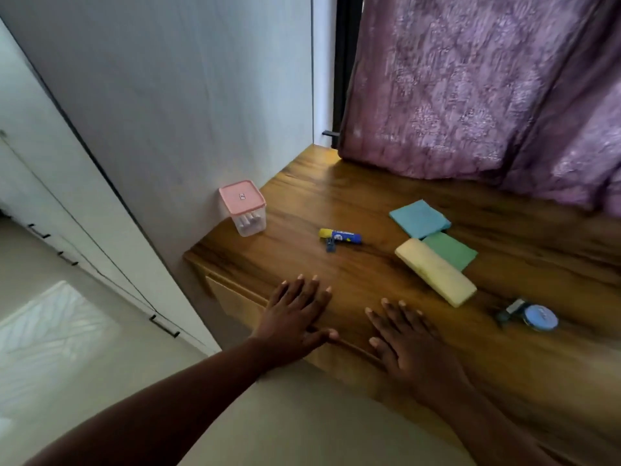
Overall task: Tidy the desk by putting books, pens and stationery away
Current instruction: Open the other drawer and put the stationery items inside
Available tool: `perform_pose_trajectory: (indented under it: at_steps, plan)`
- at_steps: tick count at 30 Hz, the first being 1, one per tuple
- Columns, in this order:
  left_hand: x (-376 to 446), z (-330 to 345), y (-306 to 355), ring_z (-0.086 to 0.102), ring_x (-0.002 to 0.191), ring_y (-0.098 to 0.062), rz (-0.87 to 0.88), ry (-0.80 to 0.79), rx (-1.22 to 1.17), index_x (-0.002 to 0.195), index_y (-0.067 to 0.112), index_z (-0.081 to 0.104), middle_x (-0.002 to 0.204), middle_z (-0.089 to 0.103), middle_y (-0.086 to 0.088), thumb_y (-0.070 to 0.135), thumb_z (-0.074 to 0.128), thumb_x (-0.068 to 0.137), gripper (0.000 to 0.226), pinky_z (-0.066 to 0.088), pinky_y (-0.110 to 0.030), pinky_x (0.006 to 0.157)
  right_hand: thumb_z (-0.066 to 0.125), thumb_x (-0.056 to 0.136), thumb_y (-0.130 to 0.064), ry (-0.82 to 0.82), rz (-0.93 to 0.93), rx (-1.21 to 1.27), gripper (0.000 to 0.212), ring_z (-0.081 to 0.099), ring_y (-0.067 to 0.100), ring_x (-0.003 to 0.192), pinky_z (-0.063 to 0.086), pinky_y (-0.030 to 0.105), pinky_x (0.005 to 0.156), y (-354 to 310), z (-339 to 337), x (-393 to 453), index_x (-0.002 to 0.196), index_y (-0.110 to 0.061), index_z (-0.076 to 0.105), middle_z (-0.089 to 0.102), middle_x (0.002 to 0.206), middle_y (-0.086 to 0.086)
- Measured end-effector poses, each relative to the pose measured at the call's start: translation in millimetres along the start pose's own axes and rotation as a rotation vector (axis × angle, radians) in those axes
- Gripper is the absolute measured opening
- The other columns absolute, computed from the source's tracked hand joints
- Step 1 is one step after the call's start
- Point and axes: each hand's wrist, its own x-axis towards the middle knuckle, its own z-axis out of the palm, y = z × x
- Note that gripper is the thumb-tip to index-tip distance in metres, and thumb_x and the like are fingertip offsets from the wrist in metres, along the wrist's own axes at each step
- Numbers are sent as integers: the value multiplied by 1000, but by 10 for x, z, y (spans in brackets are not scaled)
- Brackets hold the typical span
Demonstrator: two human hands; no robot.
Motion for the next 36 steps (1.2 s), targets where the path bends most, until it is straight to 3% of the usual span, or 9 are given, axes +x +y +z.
perform_pose_trajectory:
  at_steps: [4,8,13,16,21,24,29,32,36]
  plan:
    - [-162,172,-163,30,142,-28,183,137,-17,146,21,34,152,36,-6,69,26,89,74,15,-39,116,-14,85,-62,46,166,-43,67,10,21,147,7,41,116,-181,66,-179,147,-45,4,12,159,-7]
    - [-408,372,-440,20,145,-27,333,230,-36,148,15,31,156,28,-7,61,44,88,76,18,-44,114,16,92,-61,92,375,-85,66,31,35,139,19,52,113,-528,186,-391,149,-30,21,30,154,5]
    - [-785,723,-738,9,147,-29,308,134,-97,153,14,12,160,11,-10,61,39,89,83,11,-46,117,49,82,-54,191,467,-136,86,15,39,143,14,52,114,-959,525,-696,151,-15,17,17,157,16]
    - [-908,882,-838,8,147,-24,-77,56,-569,152,21,5,160,6,-3,60,44,89,84,13,-47,119,62,74,-43,207,503,-101,92,9,38,144,14,49,113,-1086,717,-805,151,-16,17,11,158,16]
    - [-471,633,-712,46,125,-29,-1148,-112,-1822,141,21,32,149,35,-11,68,35,89,71,41,-43,99,66,76,-24,193,522,21,70,33,34,136,35,46,104,-1133,1077,-843,141,-16,41,27,153,17]
    - [-224,828,-695,39,135,-32,-1253,-127,-2204,145,16,32,146,42,-11,90,36,67,107,36,-43,103,64,82,-16,225,749,441,61,48,25,121,43,39,95,-1148,1212,-796,137,-21,39,37,140,6]
    - [-196,974,-574,58,116,-36,-1205,-126,-2440,137,13,46,130,57,-17,93,40,57,113,49,-42,92,42,83,11,480,1495,1863,20,56,24,71,45,30,62,-675,1161,-502,97,-1,51,55,97,25]
    - [-271,981,-575,63,105,-31,-1191,-144,-2469,132,11,51,123,62,-13,90,34,66,104,50,-35,77,37,85,9,517,1506,2123,16,55,27,73,48,30,68,-504,1076,-448,78,0,48,51,84,18]
    - [-345,941,-593,64,100,-29,-1222,-150,-2458,128,7,53,112,66,-15,90,37,65,105,49,-34,88,38,86,8,513,1504,2247,19,53,20,68,52,20,48,-616,1120,-527,72,-4,43,46,76,10]
